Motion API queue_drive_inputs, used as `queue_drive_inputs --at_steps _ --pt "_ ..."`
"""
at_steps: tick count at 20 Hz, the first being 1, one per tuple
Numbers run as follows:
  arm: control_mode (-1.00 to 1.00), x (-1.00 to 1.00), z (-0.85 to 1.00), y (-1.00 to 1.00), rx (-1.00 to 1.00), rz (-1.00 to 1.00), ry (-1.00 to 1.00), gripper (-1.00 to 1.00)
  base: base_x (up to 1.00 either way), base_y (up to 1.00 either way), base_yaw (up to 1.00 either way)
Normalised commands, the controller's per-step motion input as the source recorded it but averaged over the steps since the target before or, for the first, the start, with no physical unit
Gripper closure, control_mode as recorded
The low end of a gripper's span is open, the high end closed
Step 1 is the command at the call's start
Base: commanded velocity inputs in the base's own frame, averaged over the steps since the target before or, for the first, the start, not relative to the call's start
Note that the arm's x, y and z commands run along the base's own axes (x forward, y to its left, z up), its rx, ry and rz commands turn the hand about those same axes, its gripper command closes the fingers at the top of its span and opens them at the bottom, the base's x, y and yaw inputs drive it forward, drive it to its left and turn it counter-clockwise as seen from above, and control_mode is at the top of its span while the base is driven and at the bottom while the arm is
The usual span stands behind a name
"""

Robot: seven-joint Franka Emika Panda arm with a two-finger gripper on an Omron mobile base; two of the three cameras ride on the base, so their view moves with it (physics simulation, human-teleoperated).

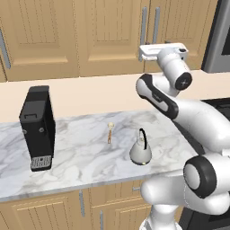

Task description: Pick the pan from the cabinet and place it on the stove. Then turn on the stove burner for the pan.

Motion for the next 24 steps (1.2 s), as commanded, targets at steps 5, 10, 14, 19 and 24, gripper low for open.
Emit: queue_drive_inputs --at_steps 5,10,14,19,24 --pt "-1.0 0.24 0.0 0.23 0.0 -0.04 0.0 -1.0 0.0 0.0 0.0" --pt "-1.0 0.25 0.0 0.27 0.0 -0.06 0.0 -1.0 0.0 0.0 0.0" --pt "-1.0 0.3 0.0 0.3 0.0 -0.05 0.0 -1.0 0.0 0.0 0.0" --pt "-1.0 0.31 -0.04 0.39 0.0 -0.04 0.0 1.0 0.0 0.0 0.0" --pt "-1.0 0.02 -0.02 0.27 -0.02 -0.01 0.01 1.0 0.0 0.0 0.0"
